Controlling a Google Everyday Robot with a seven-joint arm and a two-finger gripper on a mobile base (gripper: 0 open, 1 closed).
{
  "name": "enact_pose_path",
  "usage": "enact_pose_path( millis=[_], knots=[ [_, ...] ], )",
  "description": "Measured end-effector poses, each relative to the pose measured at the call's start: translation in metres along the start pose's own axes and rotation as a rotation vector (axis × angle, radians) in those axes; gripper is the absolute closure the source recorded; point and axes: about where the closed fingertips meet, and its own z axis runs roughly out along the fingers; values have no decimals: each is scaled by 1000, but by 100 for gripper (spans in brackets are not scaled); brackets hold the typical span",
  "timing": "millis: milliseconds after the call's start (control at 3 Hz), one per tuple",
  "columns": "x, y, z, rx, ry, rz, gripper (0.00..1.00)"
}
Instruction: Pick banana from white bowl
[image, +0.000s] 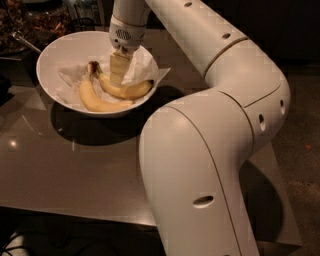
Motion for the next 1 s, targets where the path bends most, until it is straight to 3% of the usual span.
enact_pose_path(
  millis=[1000],
  knots=[
    [11, -7, 27, -44, 37, 25, 44]
  ],
)
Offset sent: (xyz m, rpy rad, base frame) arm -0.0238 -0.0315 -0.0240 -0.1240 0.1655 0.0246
